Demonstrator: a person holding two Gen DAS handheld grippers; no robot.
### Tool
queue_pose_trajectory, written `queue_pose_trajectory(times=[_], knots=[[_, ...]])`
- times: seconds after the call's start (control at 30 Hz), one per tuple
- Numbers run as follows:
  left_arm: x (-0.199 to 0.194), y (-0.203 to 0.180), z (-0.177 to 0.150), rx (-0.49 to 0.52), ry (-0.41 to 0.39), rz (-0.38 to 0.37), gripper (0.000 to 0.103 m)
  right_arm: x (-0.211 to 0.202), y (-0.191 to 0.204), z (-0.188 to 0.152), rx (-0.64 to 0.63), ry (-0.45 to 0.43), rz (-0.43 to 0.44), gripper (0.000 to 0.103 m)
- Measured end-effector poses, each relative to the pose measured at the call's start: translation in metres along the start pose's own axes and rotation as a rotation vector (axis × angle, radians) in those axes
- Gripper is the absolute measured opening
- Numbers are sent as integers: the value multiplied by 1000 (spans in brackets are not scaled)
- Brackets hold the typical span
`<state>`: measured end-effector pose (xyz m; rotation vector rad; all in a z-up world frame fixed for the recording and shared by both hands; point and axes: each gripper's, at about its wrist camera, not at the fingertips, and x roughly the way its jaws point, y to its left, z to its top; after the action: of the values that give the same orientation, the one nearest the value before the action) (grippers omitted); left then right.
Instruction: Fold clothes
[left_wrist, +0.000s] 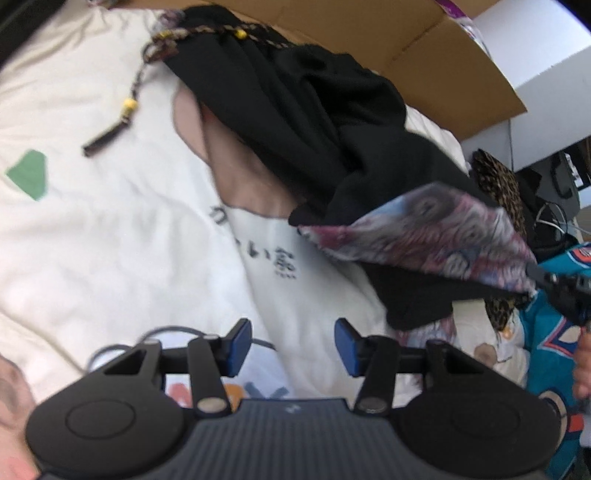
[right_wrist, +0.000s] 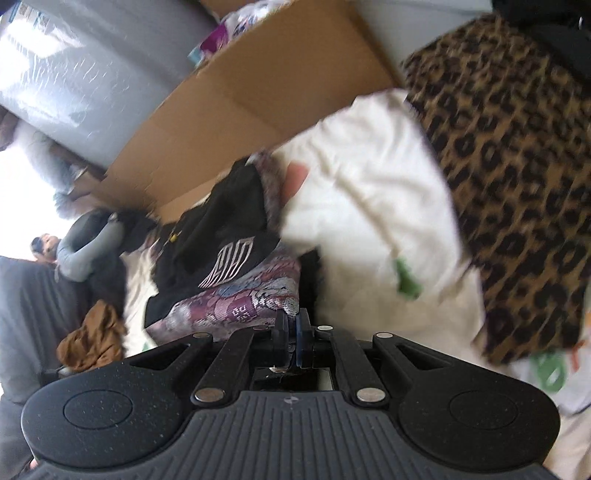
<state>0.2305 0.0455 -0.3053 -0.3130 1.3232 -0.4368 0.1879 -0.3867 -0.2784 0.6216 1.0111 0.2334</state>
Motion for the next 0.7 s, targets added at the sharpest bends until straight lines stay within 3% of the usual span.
queue_pose_trajectory(times=[0.2, 0.7], knots=[[21, -14, -4, 34, 14, -55, 52, 6, -17, 24, -21, -72, -109, 0], [56, -26, 5, 60, -5, -94, 51, 15, -40, 79, -172, -185, -380, 0]])
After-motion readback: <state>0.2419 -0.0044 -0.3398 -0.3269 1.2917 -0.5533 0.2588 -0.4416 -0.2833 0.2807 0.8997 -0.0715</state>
